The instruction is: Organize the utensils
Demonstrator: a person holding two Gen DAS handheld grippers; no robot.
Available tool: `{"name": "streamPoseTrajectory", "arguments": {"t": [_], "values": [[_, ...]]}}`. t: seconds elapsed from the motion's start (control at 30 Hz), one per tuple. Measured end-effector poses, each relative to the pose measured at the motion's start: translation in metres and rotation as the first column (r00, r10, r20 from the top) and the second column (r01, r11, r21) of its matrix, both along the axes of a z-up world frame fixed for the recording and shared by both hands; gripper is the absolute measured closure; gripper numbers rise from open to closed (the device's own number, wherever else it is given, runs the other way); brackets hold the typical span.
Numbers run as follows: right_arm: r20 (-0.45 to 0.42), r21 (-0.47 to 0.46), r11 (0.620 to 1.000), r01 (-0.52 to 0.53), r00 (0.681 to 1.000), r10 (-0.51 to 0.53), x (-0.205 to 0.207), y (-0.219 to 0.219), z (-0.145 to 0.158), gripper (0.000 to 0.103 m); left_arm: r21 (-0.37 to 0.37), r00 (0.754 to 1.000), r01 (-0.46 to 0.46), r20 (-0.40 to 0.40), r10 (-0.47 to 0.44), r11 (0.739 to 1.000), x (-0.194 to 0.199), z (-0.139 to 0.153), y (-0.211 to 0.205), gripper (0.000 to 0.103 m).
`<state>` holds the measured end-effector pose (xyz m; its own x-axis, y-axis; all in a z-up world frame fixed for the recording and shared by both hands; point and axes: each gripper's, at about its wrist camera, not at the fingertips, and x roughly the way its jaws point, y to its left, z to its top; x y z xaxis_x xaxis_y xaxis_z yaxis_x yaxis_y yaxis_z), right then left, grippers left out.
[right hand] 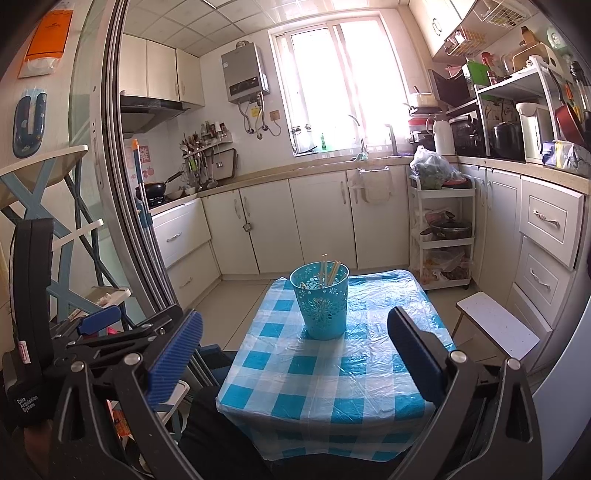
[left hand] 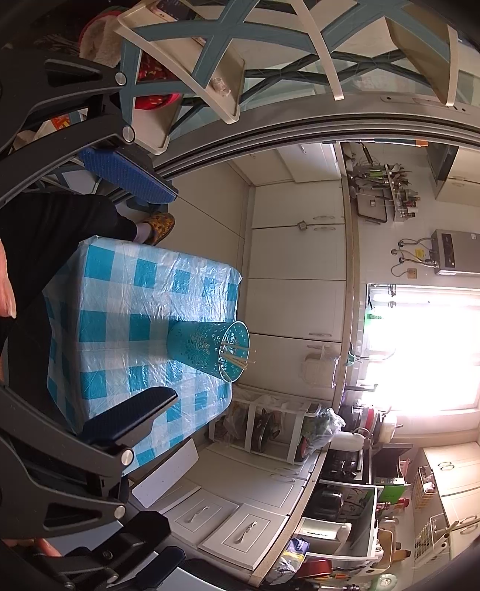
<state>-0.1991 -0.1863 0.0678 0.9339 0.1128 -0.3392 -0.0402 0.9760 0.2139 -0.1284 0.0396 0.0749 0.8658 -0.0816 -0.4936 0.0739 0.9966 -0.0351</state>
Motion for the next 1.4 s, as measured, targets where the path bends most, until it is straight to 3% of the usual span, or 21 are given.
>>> {"name": "streamPoseTrajectory", "arguments": {"t": [1.1, 1.3, 1.4], "values": [[-0.001, -0.003, 1.0, -0.005, 1.0, 0.005, -0.001, -0.003, -0.002, 0.007, 0.002, 1.0, 0.009, -0.016, -0.009, 1.0, 0.001, -0.004, -0.006, 0.007], [-0.005, -0.006, 1.0, -0.01, 1.0, 0.009, 0.0, -0.007, -0.004, 0.007, -0.07, 0.997, 0.074, -0.02, -0.076, 0.995, 0.002, -0.009, -0.002, 0.007], [0.001, -0.005, 1.0, -0.006, 1.0, 0.006, -0.001, -0.011, -0.004, 0.007, -0.056, 0.998, 0.055, 0.01, -0.055, 0.997, -0.002, -0.007, -0.002, 0.008]]}}
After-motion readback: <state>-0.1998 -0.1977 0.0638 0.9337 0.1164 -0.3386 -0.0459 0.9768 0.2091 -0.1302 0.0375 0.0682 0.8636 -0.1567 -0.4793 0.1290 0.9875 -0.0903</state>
